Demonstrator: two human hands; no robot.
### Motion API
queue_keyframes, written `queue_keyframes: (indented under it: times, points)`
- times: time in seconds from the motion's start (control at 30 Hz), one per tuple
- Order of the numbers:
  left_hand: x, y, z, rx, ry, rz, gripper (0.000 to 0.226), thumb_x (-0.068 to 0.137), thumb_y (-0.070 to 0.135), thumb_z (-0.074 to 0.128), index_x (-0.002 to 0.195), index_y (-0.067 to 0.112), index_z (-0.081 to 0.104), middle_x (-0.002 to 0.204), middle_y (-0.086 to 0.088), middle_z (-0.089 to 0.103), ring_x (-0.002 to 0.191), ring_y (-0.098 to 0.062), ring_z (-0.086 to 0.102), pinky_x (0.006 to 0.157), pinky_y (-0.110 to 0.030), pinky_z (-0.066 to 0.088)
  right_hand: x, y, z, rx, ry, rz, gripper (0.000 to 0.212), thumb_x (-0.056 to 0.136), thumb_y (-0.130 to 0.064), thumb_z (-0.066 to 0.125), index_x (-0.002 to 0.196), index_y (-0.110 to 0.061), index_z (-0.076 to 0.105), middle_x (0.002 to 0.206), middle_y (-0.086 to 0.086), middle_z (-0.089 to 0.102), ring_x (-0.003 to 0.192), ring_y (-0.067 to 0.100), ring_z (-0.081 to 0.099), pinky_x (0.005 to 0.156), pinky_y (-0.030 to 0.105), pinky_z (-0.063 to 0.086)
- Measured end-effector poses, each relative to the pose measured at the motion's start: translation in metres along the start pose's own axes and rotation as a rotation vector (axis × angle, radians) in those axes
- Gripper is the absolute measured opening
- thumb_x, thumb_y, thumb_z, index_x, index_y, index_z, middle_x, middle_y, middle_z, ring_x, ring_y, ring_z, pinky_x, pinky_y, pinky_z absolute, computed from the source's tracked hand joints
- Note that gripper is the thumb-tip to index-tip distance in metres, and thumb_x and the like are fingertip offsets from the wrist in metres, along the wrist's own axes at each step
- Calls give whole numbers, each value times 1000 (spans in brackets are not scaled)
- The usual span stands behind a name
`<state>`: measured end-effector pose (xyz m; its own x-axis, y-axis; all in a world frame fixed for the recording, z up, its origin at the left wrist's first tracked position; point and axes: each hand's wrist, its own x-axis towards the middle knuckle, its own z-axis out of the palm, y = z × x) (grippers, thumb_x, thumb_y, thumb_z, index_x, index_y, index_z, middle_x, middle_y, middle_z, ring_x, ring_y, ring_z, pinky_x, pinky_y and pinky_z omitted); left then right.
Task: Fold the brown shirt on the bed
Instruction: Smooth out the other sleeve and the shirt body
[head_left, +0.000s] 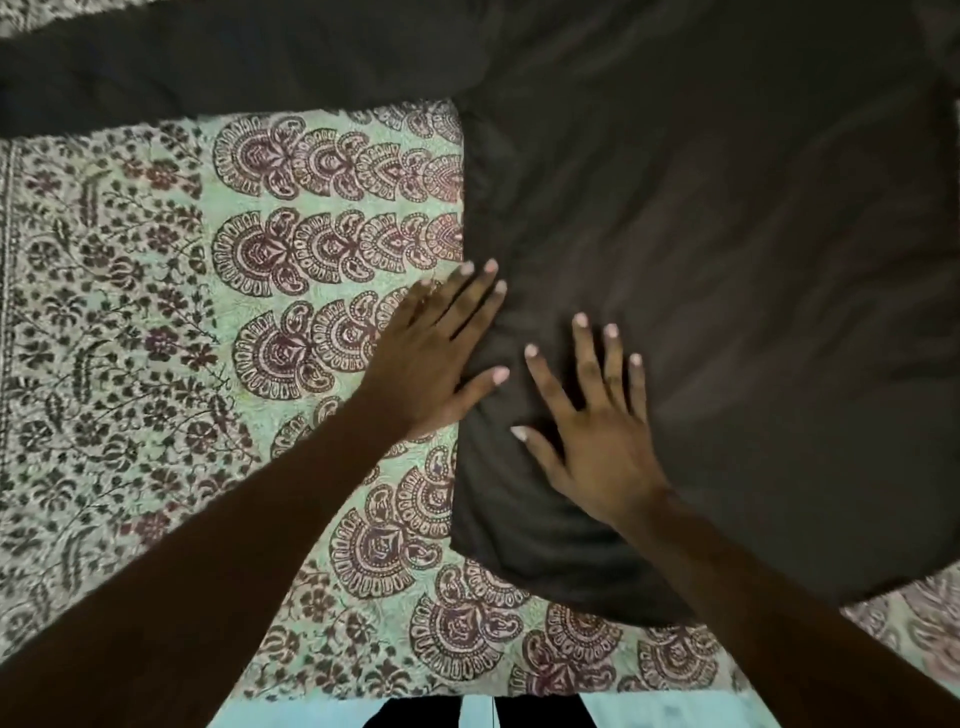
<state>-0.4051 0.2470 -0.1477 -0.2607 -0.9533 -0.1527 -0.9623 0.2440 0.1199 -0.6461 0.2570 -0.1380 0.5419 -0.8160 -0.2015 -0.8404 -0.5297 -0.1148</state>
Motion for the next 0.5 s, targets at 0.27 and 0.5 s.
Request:
queue_keyframes:
  times: [0.27,0.5]
  points:
    - [-120,43,6,-135,-102,-27,98,91,72,49,163,12,21,174,-7,8,161,-25,6,124,-59,17,-58,-11,8,57,-65,-374,73,102,-53,46,163,-16,28,173,15,8,160,34,6,123,61,21]
    - [-107,42,-2,-120,-77,38,107,83,77,53,163,13,22,174,-2,9,160,-24,6,122,-61,18,81,11,-5,25,63,-139,74,103,-58,36,163,-16,26,172,15,12,160,34,9,126,56,16]
